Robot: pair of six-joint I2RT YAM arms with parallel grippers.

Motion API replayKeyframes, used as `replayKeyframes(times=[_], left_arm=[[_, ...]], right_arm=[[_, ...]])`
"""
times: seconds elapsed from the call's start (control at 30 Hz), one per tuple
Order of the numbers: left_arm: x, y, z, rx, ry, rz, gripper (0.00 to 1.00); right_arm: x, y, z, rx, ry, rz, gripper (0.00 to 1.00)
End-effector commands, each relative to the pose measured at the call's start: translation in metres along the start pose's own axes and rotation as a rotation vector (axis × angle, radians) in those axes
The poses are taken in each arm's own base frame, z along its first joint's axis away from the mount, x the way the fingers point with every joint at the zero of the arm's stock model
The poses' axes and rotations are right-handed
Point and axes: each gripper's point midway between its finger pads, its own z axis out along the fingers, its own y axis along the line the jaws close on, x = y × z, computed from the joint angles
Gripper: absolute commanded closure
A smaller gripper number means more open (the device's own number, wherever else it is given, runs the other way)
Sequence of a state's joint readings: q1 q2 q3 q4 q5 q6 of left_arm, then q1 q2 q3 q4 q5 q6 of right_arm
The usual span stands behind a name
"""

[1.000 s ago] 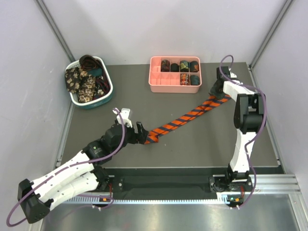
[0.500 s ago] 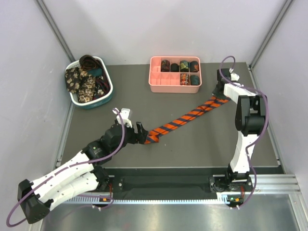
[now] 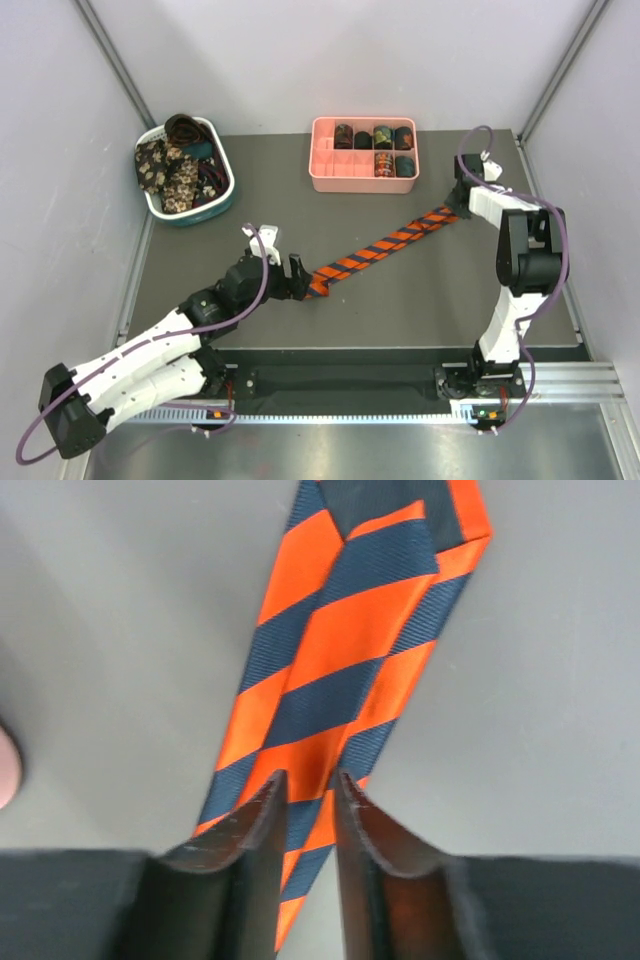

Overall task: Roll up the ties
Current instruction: Flatten the tie

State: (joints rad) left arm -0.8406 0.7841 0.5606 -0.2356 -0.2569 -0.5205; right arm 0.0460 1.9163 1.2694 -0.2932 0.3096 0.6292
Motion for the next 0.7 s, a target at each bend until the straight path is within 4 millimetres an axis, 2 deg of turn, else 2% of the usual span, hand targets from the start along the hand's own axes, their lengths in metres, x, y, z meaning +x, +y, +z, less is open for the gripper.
replayKeyframes(times=[0.0,0.1,0.17,0.27,0.3,0.33,0.37,0.4,0.43,0.53,0.67], left_arm=[[-0.003,-0.011,0.005,0.043,0.0,0.001,0.16],[0.0,-0.011,0.007,0.032,0.024,0.005,0.16],[0.0,-0.011,0.008,0.03,0.028,0.006,0.16],[0.0,-0.01,0.008,0.023,0.032,0.005,0.16],[0.0,-0.011,0.008,0.023,0.033,0.004,0.16],[-0.001,-0.012,0.008,0.025,0.032,0.003,0.15],[-0.002,-0.013,0.008,0.028,0.032,-0.005,0.15],[-0.002,-0.013,0.009,0.026,0.039,-0.009,0.15],[-0.002,-0.016,0.01,0.037,0.043,-0.012,0.15],[0.001,-0.02,0.014,0.04,0.068,-0.022,0.15],[-0.001,-0.024,0.018,0.04,0.077,-0.04,0.15]], right_arm=[[-0.017,0.019,-0.011,-0.079,-0.038,0.001,0.72],[-0.019,0.018,-0.019,-0.097,-0.048,-0.013,0.47],[-0.018,0.014,-0.023,-0.1,-0.063,-0.03,0.42],[-0.027,0.009,-0.039,-0.117,-0.112,-0.062,0.33],[-0.027,0.011,-0.043,-0.137,-0.119,-0.072,0.17],[-0.016,0.007,-0.043,-0.152,-0.108,-0.091,0.07],[-0.028,0.014,-0.056,-0.208,-0.165,-0.072,0.01],[-0.025,0.019,-0.06,-0.256,-0.165,-0.069,0.0],[-0.012,0.015,-0.059,-0.27,-0.147,-0.062,0.0],[-0.007,0.017,-0.059,-0.287,-0.121,-0.013,0.0],[-0.001,0.017,-0.049,-0.268,-0.066,0.028,0.01]])
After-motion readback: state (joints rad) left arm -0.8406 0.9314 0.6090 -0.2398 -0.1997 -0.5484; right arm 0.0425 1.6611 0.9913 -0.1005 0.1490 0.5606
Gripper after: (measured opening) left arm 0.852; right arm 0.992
